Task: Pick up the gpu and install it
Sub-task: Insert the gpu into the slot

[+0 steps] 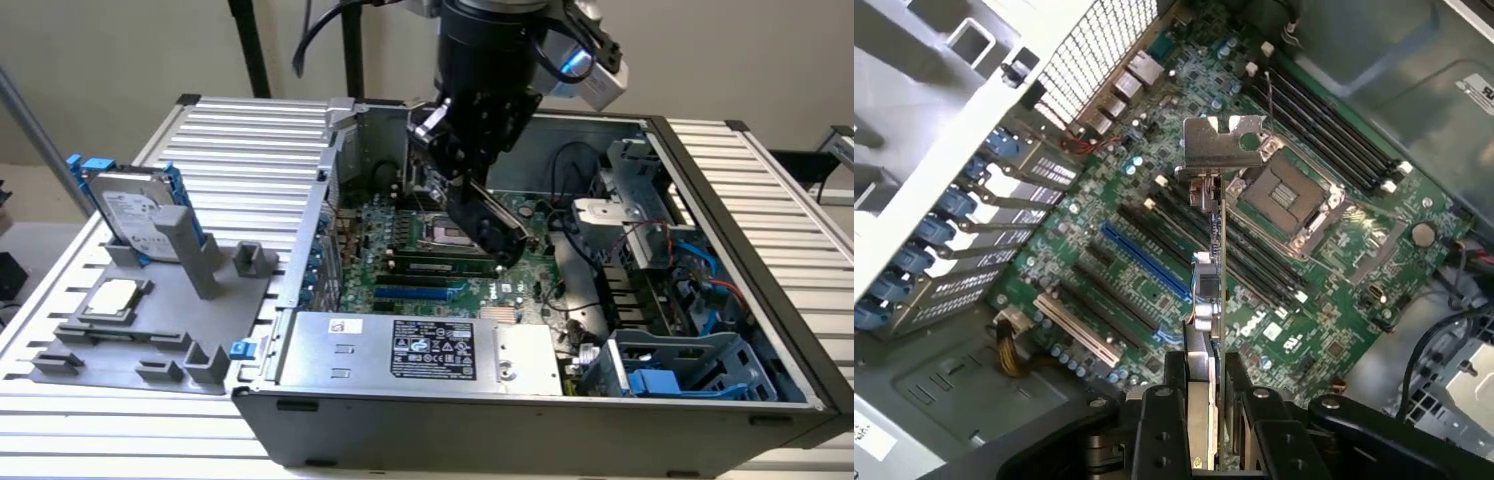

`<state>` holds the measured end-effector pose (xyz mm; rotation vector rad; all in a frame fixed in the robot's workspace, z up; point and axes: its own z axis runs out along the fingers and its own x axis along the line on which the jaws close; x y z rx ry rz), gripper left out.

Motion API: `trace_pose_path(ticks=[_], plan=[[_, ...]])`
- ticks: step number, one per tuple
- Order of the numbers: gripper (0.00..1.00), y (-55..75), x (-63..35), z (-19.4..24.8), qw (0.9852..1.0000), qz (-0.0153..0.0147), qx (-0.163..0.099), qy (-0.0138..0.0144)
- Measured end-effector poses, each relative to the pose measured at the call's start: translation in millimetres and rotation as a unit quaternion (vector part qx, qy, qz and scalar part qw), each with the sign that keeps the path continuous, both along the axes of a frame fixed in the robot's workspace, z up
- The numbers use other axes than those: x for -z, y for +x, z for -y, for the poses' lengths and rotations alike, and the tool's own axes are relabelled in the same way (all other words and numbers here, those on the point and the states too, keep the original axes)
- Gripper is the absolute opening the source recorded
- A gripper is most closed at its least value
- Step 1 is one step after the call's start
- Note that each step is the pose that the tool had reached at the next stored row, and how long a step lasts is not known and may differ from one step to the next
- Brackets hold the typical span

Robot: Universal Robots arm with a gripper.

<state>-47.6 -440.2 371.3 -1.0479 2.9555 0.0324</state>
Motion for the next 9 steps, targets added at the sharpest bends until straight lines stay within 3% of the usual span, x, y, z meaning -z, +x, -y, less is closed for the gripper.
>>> trace_pose_path(ticks=[5,9], plan=[[0.26,0.0,1.8,0.0,0.9990,0.0000,-0.045,0.0000],[0.26,0.0,3.4,0.0,0.9967,0.0000,-0.081,0.0000]])
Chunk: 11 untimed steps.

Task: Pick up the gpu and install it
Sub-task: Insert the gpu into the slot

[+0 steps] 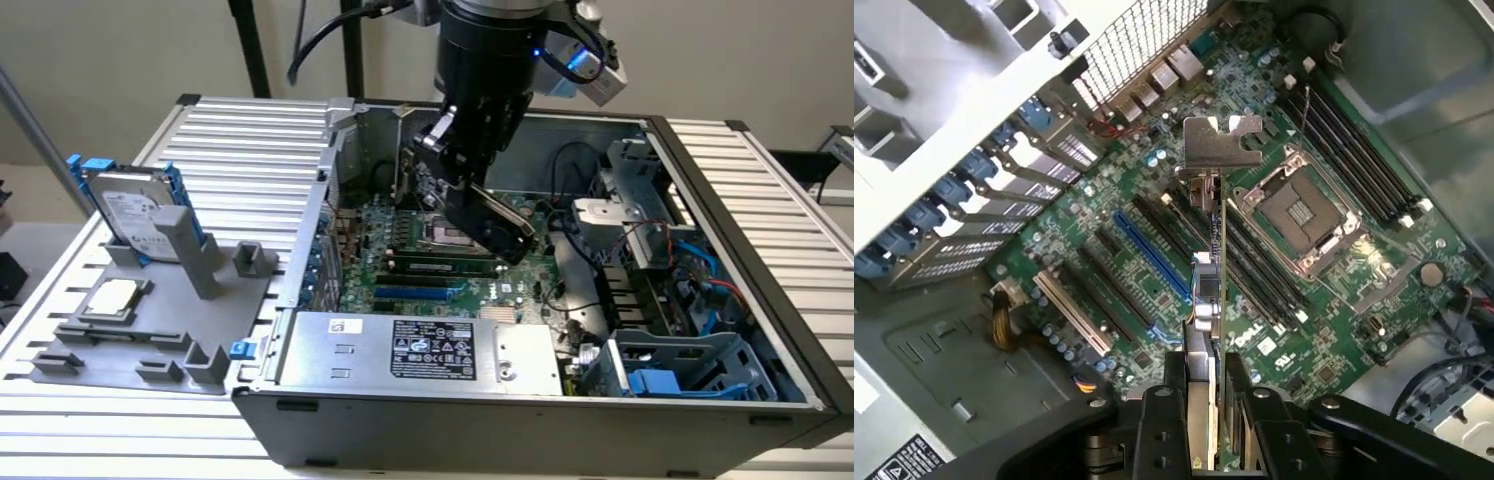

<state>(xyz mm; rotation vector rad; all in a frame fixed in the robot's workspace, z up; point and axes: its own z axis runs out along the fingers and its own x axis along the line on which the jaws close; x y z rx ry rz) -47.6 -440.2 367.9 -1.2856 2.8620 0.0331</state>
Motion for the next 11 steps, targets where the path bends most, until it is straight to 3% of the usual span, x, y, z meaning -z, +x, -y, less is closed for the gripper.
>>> trace_pose_path(ticks=[5,11], plan=[[0.26,0.0,2.8,0.0,0.9989,0.0000,-0.046,0.0000],[0.26,0.0,7.6,0.0,0.9950,0.0000,-0.100,0.0000]])
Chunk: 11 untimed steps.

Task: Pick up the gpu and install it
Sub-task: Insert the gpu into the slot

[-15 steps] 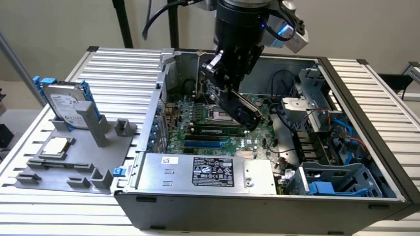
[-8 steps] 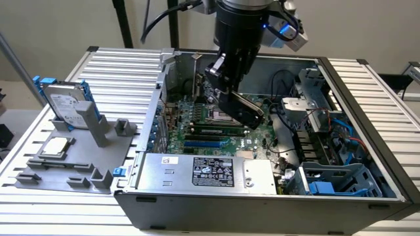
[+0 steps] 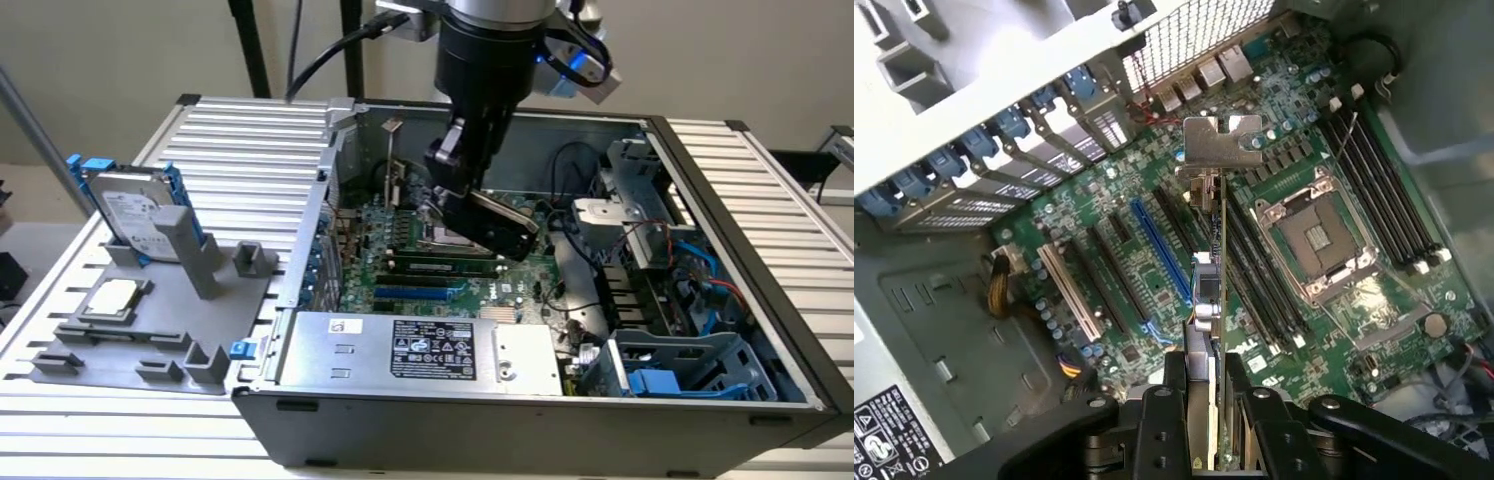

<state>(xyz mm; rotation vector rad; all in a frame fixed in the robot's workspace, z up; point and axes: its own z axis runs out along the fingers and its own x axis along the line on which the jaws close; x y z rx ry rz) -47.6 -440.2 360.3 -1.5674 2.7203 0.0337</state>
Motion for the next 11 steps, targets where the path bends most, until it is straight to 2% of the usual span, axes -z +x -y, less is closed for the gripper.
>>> trace_pose_path(ticks=[5,8,11], plan=[[0.26,0.0,4.3,0.0,0.9990,0.0000,-0.046,0.0000],[0.26,0.0,7.2,0.0,0.9974,0.0000,-0.073,0.0000],[0.26,0.0,10.3,0.0,0.9950,0.0000,-0.100,0.0000]])
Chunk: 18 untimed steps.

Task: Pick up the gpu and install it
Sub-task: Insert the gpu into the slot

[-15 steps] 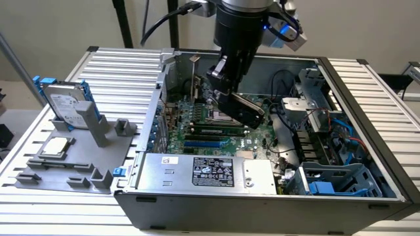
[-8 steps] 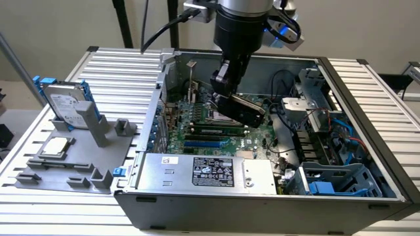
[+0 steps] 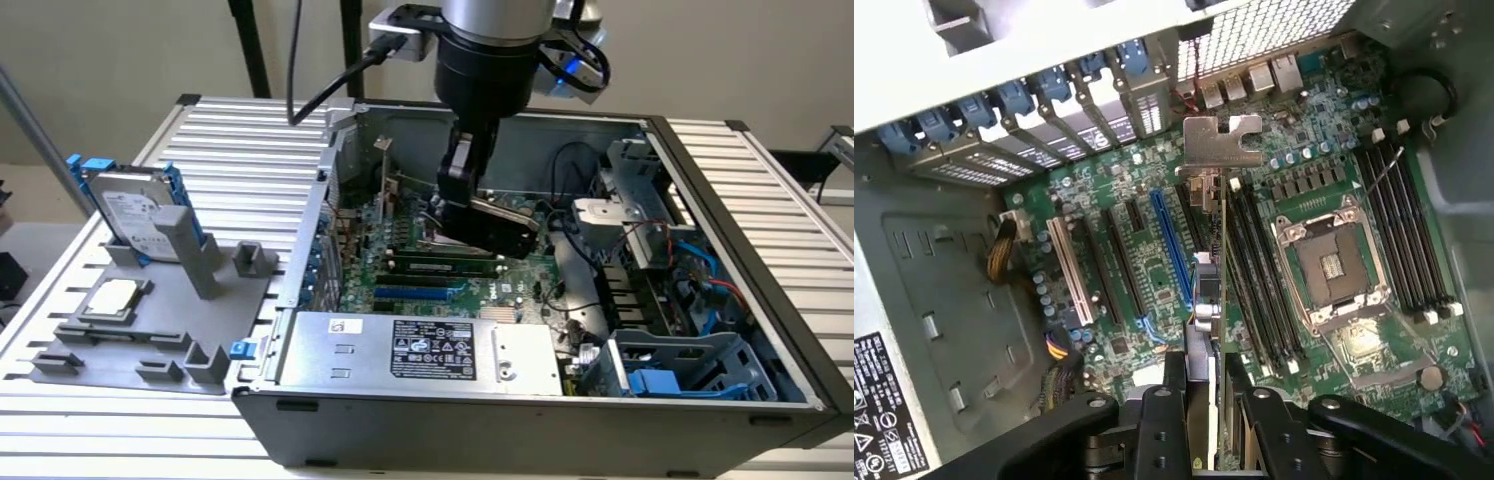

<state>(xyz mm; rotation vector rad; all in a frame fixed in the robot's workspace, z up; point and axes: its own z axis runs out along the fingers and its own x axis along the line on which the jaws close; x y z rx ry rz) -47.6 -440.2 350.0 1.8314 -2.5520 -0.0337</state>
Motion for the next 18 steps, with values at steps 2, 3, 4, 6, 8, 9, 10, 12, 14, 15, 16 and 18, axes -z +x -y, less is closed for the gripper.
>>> trace_pose_path(ticks=[2,3,4,6,8,9,10,12,14,15,16,18], plan=[[0.26,0.0,2.1,0.0,0.9998,0.0000,-0.019,0.0000],[0.26,0.0,2.9,0.0,0.9997,0.0000,-0.026,0.0000],[0.26,0.0,4.8,0.0,0.9991,0.0000,-0.042,0.0000],[0.26,-13.3,15.9,0.0,0.9972,0.0134,-0.073,-0.0010],[0.26,-21.8,18.6,0.0,0.9971,0.0209,-0.074,-0.0015],[0.26,-23.6,19.4,0.0,0.9970,0.0233,-0.074,-0.0017],[0.26,-25.2,20.2,0.0,0.9968,0.0257,-0.075,-0.0018],[0.26,-29.6,23.1,0.0,0.9963,0.0325,-0.079,-0.0022],[0.26,-30.4,26.9,2.4,0.9950,0.0333,-0.094,-0.0018],[0.26,-30.6,27.7,3.4,0.9948,0.0333,-0.096,-0.0017],[0.26,-30.8,28.3,4.7,0.9946,0.0333,-0.098,-0.0016],[0.26,-32.0,29.9,6.9,0.9944,0.0335,-0.100,-0.0015]])
